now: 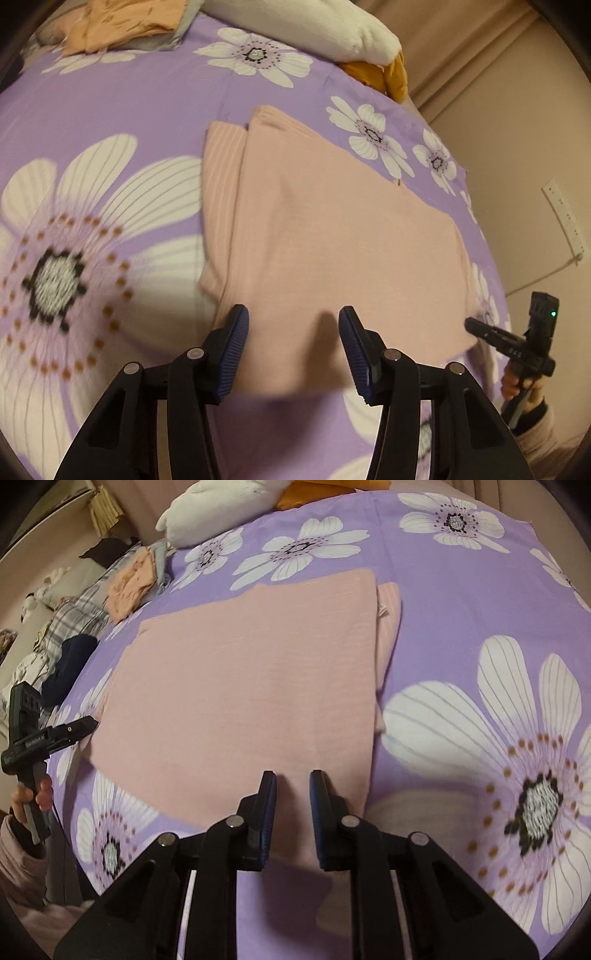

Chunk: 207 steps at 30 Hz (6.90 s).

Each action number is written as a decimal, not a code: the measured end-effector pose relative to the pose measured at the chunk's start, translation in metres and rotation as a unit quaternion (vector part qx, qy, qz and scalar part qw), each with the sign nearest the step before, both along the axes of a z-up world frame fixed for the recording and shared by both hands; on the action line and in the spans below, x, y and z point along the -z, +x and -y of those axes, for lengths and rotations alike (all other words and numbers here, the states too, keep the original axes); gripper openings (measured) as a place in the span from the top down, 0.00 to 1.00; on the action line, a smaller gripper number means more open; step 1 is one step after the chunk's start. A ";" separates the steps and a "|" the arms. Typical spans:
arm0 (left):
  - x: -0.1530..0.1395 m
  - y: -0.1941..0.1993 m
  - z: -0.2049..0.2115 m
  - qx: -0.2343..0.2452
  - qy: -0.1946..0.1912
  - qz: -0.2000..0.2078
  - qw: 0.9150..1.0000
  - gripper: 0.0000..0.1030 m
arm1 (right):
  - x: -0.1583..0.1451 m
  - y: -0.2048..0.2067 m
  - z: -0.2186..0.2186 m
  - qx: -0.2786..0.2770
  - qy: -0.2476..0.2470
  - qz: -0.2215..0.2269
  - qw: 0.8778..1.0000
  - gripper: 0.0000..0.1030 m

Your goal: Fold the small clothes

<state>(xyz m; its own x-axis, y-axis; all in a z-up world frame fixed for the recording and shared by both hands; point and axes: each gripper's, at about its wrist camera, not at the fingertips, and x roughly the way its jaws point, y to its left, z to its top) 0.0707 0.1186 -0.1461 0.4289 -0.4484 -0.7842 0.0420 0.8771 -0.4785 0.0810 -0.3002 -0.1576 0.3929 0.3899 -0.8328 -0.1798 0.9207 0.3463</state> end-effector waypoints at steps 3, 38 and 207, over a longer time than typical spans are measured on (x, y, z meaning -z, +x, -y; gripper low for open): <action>-0.009 -0.013 -0.008 -0.012 -0.009 0.008 1.000 0.50 | -0.005 -0.003 0.004 -0.008 0.000 -0.007 1.000 0.80; 0.037 0.084 -0.029 -0.038 -0.092 -0.056 0.993 0.85 | -0.015 0.153 -0.143 -0.023 0.020 0.007 1.000 0.89; -0.001 -0.024 0.193 0.163 0.092 0.035 0.982 0.62 | -0.012 -0.043 0.000 0.039 -0.004 0.055 0.998 0.81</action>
<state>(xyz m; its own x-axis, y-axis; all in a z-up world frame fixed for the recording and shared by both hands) 0.0467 -0.0748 -0.1447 0.3414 -0.4246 -0.8385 0.3608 0.8830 -0.3002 0.0379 -0.3005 -0.1459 0.5114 0.3485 -0.7855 -0.1435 0.9359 0.3218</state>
